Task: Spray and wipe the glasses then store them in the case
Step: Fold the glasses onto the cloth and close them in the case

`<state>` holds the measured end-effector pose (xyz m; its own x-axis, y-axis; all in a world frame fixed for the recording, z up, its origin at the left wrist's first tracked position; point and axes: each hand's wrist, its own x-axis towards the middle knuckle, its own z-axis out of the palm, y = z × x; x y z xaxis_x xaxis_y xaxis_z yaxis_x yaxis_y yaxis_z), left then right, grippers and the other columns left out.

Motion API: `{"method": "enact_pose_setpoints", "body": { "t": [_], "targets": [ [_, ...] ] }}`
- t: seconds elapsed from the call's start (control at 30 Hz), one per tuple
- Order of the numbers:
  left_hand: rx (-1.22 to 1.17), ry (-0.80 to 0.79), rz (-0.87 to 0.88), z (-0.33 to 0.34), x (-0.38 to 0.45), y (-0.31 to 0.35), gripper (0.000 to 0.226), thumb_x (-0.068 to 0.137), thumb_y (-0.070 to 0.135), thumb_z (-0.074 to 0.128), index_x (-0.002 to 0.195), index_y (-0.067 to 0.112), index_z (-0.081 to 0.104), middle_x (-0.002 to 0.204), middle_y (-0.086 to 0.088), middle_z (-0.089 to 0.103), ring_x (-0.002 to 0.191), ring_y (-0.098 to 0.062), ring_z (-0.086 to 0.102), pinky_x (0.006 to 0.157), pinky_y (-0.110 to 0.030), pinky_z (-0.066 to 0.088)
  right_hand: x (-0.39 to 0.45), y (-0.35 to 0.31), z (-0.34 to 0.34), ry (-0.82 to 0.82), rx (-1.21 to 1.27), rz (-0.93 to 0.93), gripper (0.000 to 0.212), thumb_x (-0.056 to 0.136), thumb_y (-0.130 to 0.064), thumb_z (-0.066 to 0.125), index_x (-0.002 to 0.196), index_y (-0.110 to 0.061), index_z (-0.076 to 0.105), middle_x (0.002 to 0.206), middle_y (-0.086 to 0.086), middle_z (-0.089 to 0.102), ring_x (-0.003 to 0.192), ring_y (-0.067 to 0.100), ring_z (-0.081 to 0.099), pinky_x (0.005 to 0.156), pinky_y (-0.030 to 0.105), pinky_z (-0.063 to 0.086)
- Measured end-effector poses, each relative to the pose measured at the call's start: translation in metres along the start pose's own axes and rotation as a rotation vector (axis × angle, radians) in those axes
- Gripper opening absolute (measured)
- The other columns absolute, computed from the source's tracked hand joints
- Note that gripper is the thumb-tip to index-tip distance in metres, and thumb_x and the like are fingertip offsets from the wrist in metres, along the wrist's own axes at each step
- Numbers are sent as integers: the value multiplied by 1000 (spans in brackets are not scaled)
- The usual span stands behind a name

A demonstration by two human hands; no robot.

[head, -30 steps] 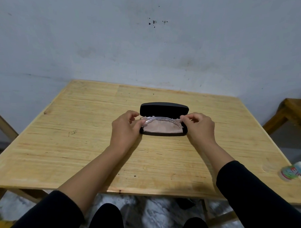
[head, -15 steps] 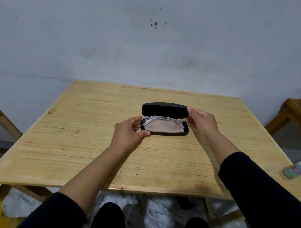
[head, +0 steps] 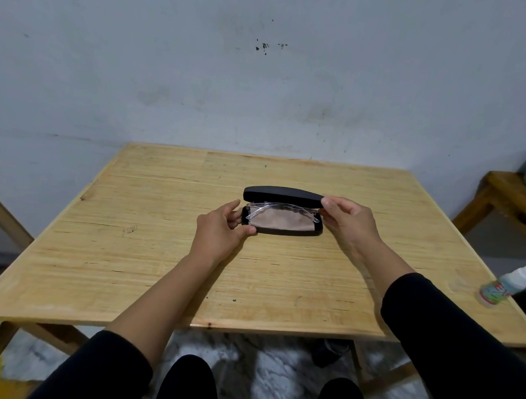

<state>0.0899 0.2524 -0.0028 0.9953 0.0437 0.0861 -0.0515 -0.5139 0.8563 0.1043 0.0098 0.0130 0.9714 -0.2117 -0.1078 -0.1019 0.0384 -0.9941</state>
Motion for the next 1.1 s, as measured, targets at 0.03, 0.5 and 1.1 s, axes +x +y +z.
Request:
{"method": "enact_pose_setpoints", "body": {
  "t": [0.03,0.5,1.1],
  "targets": [
    [9,2,1,0,0,0,76,70,23,80,137,15,43,120,-5,65,94,-1,56,101,-20,37,-1,1,0,-2,-11,-3,20,81,-21,71,101,-15,71,103,7,72,100,22,68,94,34,52],
    [48,-5,52,1,-5,1,60,78,15,72,133,20,49,124,-3,63,109,-10,60,98,-12,30,-28,9,1,47,-570,-226,38,86,-16,65,123,-14,60,127,3,62,117,10,53,93,15,36],
    [4,119,94,1,66,17,47,87,13,63,132,19,50,123,-4,63,108,-10,60,92,-6,34,27,-16,49,241,-382,-166,42,84,-13,66,125,-18,59,122,-2,64,97,4,58,96,25,45]
  ]
}}
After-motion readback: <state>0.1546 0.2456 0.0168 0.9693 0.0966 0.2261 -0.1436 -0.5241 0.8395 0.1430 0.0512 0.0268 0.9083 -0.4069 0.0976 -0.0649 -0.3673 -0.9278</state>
